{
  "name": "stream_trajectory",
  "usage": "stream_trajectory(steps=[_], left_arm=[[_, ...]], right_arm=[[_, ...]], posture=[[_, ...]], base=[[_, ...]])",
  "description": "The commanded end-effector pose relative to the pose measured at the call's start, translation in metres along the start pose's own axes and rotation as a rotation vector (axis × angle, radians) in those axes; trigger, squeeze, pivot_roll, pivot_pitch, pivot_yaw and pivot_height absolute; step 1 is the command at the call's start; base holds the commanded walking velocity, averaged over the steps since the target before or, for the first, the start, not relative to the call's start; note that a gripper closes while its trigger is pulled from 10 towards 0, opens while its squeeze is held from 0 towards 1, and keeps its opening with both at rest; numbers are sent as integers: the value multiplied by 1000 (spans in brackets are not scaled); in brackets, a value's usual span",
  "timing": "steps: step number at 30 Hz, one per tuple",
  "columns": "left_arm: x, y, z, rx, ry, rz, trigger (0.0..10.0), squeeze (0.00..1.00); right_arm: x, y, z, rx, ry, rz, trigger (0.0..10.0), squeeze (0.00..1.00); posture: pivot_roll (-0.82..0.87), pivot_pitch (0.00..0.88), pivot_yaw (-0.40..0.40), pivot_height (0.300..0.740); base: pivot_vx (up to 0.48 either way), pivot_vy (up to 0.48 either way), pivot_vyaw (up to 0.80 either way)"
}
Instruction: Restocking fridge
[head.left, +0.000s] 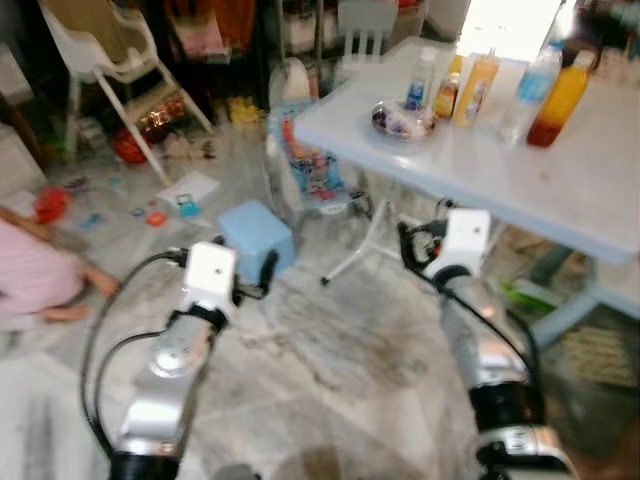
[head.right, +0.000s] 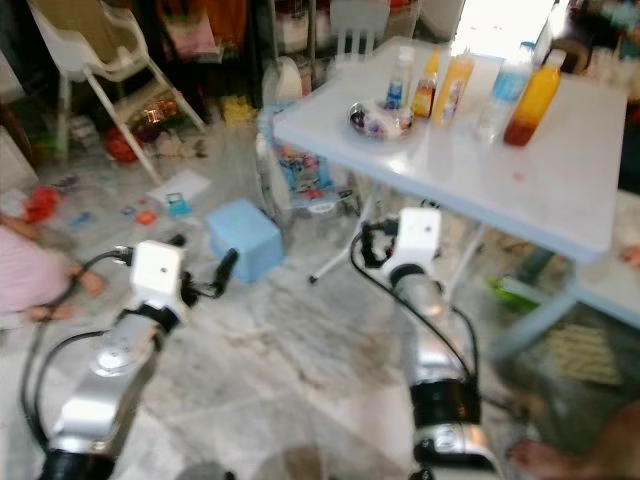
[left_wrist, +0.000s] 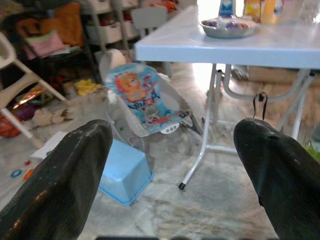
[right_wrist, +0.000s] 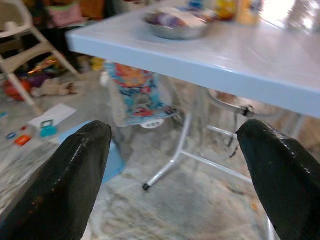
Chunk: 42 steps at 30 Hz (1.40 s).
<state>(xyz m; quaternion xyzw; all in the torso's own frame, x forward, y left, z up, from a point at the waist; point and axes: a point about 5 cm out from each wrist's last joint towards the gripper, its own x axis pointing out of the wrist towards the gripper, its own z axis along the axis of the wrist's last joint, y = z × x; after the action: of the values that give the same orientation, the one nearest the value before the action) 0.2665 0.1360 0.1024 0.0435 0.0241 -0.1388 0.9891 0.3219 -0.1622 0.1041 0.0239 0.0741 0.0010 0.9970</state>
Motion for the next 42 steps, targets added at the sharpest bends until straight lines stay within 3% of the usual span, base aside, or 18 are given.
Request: stream_trajectory(steps=[1, 26, 42], left_arm=[[4, -8, 4, -5, -11, -25, 10000, 0], [7, -10, 7, 0, -26, -30, 10000, 0], [9, -12, 9, 11, -47, -24, 10000, 0]], right_arm=[[-2, -11, 2, 0, -3, -37, 10000, 0], [-1, -4, 2, 11, -6, -21, 10000, 0], [-1, -3, 2, 18, -5, -21, 10000, 0]], posture=[[23, 0, -32, 740], [29, 0, -36, 740], [28, 0, -31, 740]], base=[[334, 345, -800], [320, 358, -685], [271, 396, 0]])
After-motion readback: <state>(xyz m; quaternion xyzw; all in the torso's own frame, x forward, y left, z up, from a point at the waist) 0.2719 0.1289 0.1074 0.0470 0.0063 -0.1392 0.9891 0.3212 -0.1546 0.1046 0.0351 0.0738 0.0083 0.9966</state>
